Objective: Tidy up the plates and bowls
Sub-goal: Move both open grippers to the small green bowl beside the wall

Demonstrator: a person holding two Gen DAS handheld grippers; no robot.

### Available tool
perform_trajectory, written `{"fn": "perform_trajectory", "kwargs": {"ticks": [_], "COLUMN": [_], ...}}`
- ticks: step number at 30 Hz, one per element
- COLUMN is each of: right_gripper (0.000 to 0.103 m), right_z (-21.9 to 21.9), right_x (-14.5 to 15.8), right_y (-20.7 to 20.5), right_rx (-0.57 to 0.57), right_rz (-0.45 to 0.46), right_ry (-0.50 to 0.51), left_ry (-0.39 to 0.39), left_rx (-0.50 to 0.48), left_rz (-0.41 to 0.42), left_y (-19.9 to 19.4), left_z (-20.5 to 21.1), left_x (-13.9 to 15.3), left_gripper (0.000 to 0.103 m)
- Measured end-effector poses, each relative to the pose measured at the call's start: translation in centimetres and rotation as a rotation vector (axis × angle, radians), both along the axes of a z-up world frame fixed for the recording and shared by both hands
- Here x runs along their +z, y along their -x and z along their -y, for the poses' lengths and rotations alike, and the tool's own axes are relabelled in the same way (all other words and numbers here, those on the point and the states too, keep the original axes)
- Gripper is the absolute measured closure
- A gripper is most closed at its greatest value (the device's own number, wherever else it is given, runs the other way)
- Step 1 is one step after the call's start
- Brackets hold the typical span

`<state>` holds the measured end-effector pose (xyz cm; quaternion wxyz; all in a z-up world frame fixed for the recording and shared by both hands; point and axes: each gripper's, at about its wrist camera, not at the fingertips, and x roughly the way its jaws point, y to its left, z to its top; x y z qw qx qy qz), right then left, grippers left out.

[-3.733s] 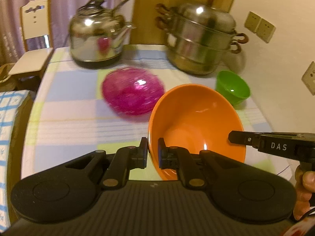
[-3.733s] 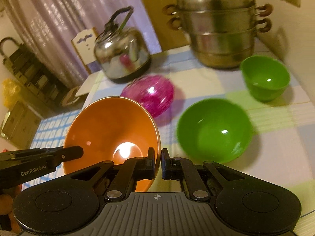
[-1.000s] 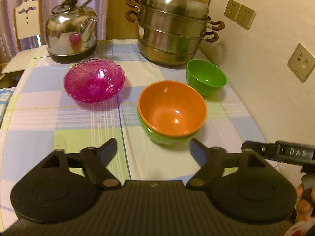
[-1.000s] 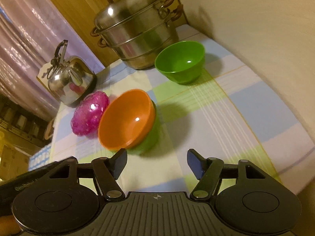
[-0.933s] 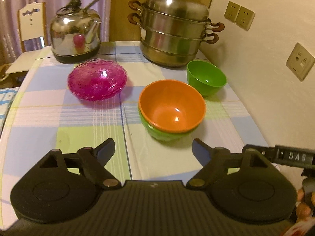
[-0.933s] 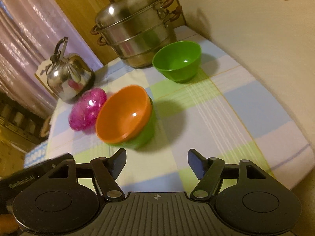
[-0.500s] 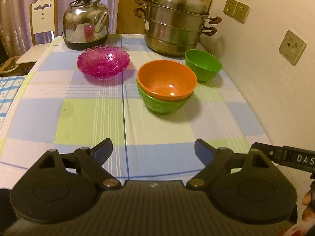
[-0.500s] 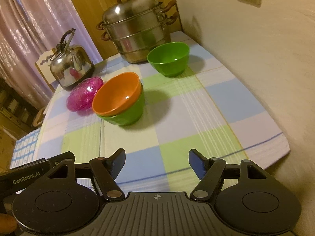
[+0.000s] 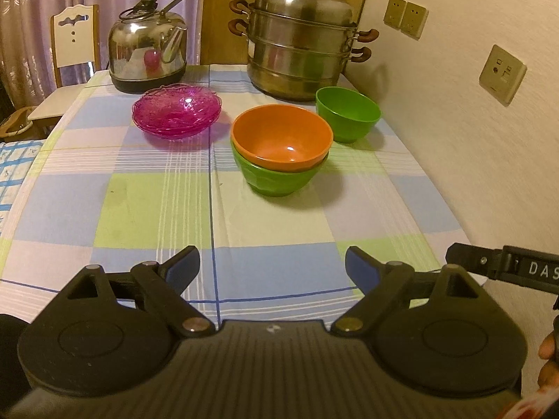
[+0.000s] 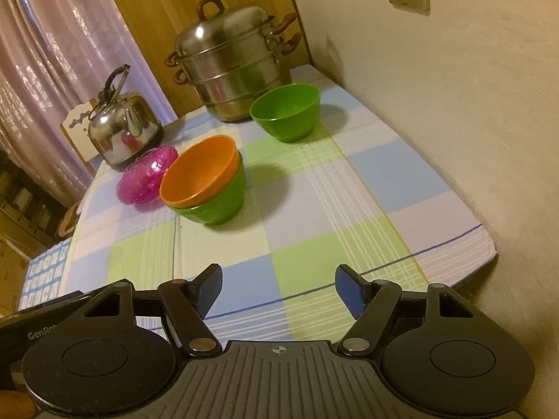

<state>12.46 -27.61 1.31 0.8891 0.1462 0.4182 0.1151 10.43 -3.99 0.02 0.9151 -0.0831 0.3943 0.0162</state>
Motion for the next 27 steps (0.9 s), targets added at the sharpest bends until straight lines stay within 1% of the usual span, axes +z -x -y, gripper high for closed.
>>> {"fn": "perform_trajectory", "kwargs": {"ticks": [10,18,23,27], "right_gripper": [0.032,0.032,0.032,0.032], "right_z": [0.9,1.9,2.6,3.1], "right_x": [0.2,0.9,1.5,1.5], "right_y": [-0.2,-1.0,-2.3,-4.4], "right_rx": [-0.023,-0.051,-0.064,-0.071], "right_rz": [0.003,0.013,0.032,0.045], "right_ry": [-0.013,-0.025,-0.045,-0.052], "left_ry": [0.005,0.010,0.026,0.060], "left_rx": [-0.032,-0.060,-0.092,-0.128], "left_rz": [0.004,0.018,0.025,0.035], "left_y": [-0.4,-1.8,-3.5,-5.8], "left_z": [0.5,1.1,1.5,1.5], "left_x": [0.3,0.7,1.1,1.8], "left_gripper": [0.014,0.014,0.014,0.014]}}
